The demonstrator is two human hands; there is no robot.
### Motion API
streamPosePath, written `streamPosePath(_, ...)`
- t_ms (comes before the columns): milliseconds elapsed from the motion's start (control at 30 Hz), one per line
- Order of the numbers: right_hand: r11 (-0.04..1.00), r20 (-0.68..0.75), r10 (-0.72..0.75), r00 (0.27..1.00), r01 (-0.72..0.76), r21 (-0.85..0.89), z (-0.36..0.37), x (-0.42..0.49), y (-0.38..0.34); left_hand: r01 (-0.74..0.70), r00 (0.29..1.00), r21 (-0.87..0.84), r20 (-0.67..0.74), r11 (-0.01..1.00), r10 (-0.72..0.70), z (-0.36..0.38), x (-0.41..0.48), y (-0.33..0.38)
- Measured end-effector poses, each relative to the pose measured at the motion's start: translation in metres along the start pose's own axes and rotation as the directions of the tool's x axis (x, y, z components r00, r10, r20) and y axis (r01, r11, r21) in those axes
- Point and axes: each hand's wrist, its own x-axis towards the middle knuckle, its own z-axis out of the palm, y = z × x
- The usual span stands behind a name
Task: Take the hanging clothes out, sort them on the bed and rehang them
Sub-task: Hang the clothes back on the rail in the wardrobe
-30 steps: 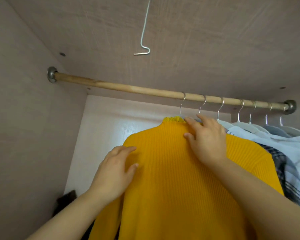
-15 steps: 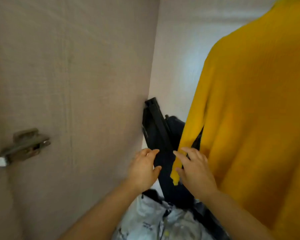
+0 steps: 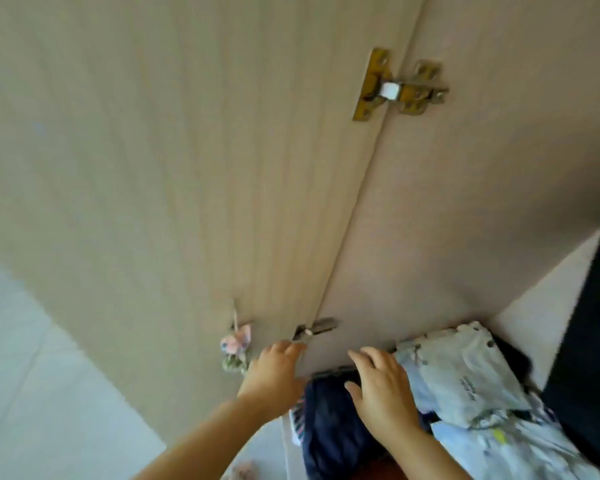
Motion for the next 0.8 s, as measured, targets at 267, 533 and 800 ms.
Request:
streamPosePath(267,0.841,0.214,-0.539,0.815,0.532,0.093,0.063,0.003,-0.174,0.587,0.783,-0.125,-0.162,0.8,-0.6,-0.018,-0.176,-0.145)
streamPosePath(533,0.55,0.252,-0.823,0.508,0.824,0.137,0.089,0.0,-0.366,0.827,0.4,-0.319,-0.245,0.464,-0.883,-0.048,-0.315,-0.243)
streamPosePath(800,0.42,0.233,-0.894,0.383,0.897,0.138,0.111,0.024,-0.551,0.842,0.268,-0.401,-0.266,0.36,-0.926,-0.114,-0.374,-0.375)
